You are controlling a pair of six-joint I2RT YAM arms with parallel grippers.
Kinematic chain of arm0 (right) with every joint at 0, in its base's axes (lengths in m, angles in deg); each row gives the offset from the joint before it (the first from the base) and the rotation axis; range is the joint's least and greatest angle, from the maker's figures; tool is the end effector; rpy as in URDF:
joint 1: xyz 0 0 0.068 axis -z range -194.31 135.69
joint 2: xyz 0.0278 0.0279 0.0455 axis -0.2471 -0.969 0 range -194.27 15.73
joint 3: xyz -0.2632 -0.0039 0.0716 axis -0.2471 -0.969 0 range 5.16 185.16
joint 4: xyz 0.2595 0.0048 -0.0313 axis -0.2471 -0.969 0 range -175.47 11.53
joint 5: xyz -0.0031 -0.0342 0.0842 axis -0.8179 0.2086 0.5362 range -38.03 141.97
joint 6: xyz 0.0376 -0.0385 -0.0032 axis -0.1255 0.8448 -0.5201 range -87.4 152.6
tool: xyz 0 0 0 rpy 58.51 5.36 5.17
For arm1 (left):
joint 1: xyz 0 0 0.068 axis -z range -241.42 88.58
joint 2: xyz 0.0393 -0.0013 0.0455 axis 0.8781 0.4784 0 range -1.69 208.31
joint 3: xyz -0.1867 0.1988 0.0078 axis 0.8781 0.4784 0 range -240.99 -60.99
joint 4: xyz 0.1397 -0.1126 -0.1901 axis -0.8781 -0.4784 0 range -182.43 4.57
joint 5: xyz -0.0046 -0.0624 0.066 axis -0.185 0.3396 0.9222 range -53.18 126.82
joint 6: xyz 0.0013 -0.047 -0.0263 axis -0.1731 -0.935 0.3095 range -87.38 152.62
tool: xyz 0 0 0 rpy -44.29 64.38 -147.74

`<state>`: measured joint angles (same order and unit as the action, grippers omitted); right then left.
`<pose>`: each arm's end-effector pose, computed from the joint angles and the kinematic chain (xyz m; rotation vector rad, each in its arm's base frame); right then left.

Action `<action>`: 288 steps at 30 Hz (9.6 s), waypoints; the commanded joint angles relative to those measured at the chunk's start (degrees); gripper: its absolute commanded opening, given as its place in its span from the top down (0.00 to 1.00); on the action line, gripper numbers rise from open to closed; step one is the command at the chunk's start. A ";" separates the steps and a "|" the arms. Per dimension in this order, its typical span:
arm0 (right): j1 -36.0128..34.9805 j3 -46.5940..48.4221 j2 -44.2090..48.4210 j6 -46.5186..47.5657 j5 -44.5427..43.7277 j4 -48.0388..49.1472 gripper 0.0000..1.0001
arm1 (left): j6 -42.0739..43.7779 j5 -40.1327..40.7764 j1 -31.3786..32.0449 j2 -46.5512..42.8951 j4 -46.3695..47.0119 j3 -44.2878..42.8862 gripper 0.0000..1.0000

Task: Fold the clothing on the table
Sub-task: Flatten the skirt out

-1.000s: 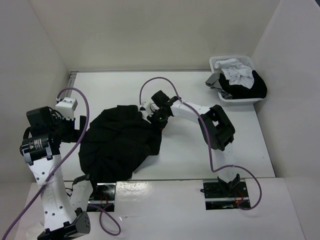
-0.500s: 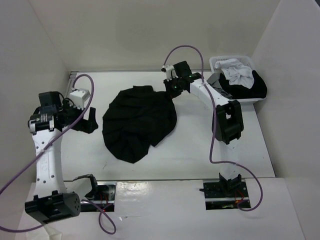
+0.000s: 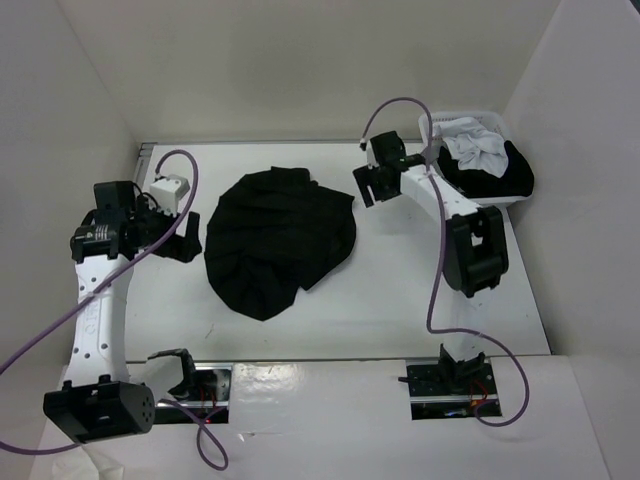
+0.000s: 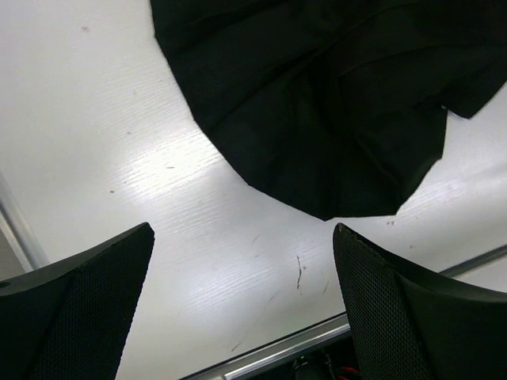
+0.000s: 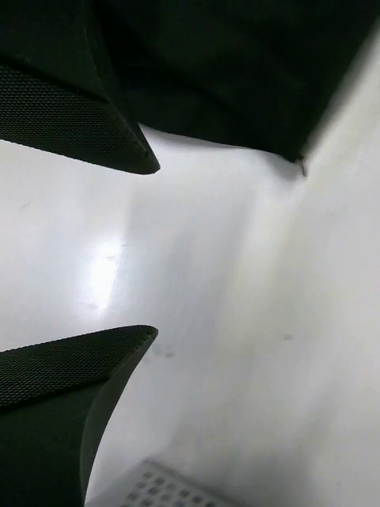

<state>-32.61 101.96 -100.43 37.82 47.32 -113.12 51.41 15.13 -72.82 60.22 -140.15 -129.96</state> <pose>0.4299 0.1391 0.2373 -0.4789 2.4628 -0.0082 0.2021 0.0273 0.3570 0.3226 2.3138 -0.1960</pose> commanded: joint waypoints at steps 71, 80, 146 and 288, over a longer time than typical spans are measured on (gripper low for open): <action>-45.05 -32.97 25.01 31.70 -19.61 11.10 0.01 | -3.41 22.57 -2.58 -19.55 -2.85 2.88 0.00; -48.67 -45.72 26.69 35.38 -32.35 24.79 0.01 | -3.93 22.57 -2.58 -19.55 -2.32 2.88 0.00; -32.66 47.35 -8.48 16.23 34.97 -21.86 1.00 | -2.79 1.75 -2.58 -16.74 -1.80 -1.88 0.00; -30.82 -14.89 13.41 22.65 22.93 6.97 0.01 | 1.69 -19.62 4.89 14.03 -12.61 -35.80 1.00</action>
<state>-61.99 83.42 -86.31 59.61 71.84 -108.99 52.19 -3.21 -68.07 75.21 -153.70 -163.53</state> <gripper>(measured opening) 0.985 0.009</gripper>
